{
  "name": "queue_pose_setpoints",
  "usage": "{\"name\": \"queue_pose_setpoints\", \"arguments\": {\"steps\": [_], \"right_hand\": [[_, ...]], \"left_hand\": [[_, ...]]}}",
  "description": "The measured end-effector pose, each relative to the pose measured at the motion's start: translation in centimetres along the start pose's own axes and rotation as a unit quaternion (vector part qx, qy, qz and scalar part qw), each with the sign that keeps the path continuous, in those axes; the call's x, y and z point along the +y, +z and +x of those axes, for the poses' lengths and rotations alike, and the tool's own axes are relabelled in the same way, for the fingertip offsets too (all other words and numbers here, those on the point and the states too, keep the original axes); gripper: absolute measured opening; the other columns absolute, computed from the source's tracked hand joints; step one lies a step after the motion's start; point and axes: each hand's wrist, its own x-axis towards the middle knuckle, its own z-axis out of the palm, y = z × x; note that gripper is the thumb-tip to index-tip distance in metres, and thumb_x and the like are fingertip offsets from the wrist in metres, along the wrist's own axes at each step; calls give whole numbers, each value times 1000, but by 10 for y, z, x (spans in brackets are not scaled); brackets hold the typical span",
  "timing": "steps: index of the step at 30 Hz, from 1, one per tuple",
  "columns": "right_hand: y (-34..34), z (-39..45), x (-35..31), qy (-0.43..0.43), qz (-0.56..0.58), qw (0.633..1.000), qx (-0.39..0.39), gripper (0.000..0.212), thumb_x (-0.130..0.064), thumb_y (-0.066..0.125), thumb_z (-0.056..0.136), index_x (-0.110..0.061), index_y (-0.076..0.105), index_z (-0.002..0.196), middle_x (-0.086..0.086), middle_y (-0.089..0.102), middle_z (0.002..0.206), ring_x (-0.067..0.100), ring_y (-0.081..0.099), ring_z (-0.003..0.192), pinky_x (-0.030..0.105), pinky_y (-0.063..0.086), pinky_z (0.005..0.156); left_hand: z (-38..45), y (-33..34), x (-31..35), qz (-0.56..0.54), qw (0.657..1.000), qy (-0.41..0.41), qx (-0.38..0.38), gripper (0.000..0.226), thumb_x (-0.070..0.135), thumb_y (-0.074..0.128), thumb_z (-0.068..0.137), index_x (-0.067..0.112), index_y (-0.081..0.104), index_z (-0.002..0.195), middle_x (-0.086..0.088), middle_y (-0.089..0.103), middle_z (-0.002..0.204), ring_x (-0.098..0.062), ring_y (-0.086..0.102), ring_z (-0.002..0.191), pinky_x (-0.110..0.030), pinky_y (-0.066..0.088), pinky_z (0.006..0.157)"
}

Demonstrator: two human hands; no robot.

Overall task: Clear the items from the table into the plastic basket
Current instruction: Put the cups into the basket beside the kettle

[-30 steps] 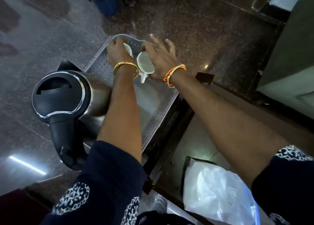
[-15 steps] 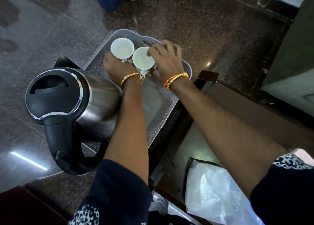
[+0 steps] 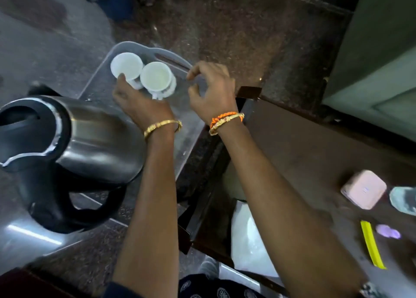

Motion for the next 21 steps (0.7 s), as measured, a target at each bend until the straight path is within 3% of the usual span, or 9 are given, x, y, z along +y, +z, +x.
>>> {"name": "queue_pose_setpoints", "arguments": {"steps": [2, 5, 6, 9, 10, 14, 18, 21], "right_hand": [[-25, -23, 6, 36, 75, 993, 88, 9, -3, 57, 71, -8, 62, 76, 3, 67, 79, 23, 60, 82, 37, 49, 75], [-64, -70, 27, 104, 134, 969, 180, 7, -6, 55, 74, -9, 59, 69, 1, 63, 66, 9, 57, 61, 20, 48, 59], [-76, -89, 36, 132, 148, 958, 206, 9, -9, 53, 74, -12, 59, 69, 0, 62, 65, 7, 55, 58, 17, 47, 57], [-110, -148, 71, 238, 163, 921, 263, 16, -14, 48, 72, -25, 58, 69, -2, 63, 59, 5, 58, 54, 19, 47, 53], [-123, -168, 84, 274, 160, 906, 280, 19, -13, 47, 72, -29, 57, 68, -5, 62, 57, 4, 59, 52, 18, 47, 53], [-175, -244, 133, 375, 130, 861, 317, 23, -13, 45, 73, -32, 56, 67, -11, 59, 53, 5, 57, 47, 18, 47, 52], [-238, -315, 172, 431, 78, 822, 363, 16, -11, 46, 76, -20, 58, 71, 4, 63, 60, 0, 56, 49, 12, 45, 54], [-289, -364, 201, 476, 7, 776, 414, 13, -5, 51, 79, -11, 62, 76, 12, 67, 69, 5, 55, 56, 24, 45, 58]], "left_hand": [[-34, -3, 4, -74, 995, 65, 20, 49, -7, 47, 73, 1, 52, 121, -22, 44, 128, -31, 49, 119, -12, 35, 97], [-115, 3, 10, -101, 984, 141, -31, 35, -6, 44, 73, -3, 60, 104, -23, 56, 110, -31, 58, 98, -30, 47, 87], [-139, 9, 8, -111, 980, 152, -68, 30, -5, 46, 76, -4, 60, 103, -20, 60, 105, -29, 59, 95, -28, 47, 86], [-206, 27, 0, -132, 966, 122, -186, 20, -3, 52, 84, -2, 62, 101, -7, 65, 89, -15, 61, 80, -1, 39, 74], [-229, 33, -3, -126, 960, 105, -228, 18, -1, 53, 85, 1, 62, 101, -8, 67, 87, -15, 62, 77, 0, 40, 71], [-310, 58, -18, -45, 910, 89, -402, 14, 8, 52, 89, 7, 64, 96, -14, 72, 88, -29, 68, 83, -31, 51, 78], [-388, 80, -19, 37, 828, 95, -552, 15, 12, 52, 91, 5, 65, 94, -17, 73, 89, -33, 68, 83, -43, 54, 80], [-447, 94, -13, 66, 788, 108, -603, 14, 14, 56, 88, 5, 66, 90, -17, 73, 87, -32, 69, 80, -42, 55, 79]]}}
